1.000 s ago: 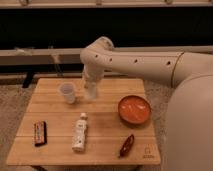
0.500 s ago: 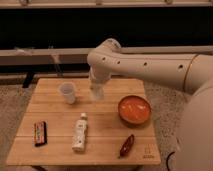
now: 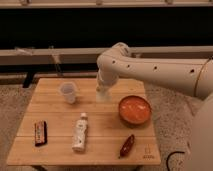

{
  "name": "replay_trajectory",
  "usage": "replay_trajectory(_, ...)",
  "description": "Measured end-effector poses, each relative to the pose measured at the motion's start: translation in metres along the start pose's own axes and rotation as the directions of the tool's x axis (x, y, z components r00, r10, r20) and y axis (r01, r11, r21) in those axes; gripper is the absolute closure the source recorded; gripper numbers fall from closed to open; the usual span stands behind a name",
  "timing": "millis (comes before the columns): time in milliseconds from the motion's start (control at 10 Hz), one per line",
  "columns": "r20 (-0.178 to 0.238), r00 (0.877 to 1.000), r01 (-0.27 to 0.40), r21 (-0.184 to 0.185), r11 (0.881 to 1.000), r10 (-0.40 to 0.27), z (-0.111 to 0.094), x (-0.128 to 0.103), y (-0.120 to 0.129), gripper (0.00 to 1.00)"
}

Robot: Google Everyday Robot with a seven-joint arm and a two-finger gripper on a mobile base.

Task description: Place the white sponge in the ceramic bowl

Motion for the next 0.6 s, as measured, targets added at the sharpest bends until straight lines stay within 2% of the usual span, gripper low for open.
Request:
replay_trajectory(200, 0.003, 0.999, -0.035, 0.005, 0.999, 0.035, 0.001, 0.011, -0.022, 0.98)
replay_trajectory(500, 0.009, 0.998, -0.069, -0.002, 0.998, 0.069, 0.006, 0.015, -0.030, 0.98)
replay_trajectory(600, 0.013, 0.996, -0.088, 0.002, 0.996, 0.088, 0.007, 0.020, -0.043, 0.98)
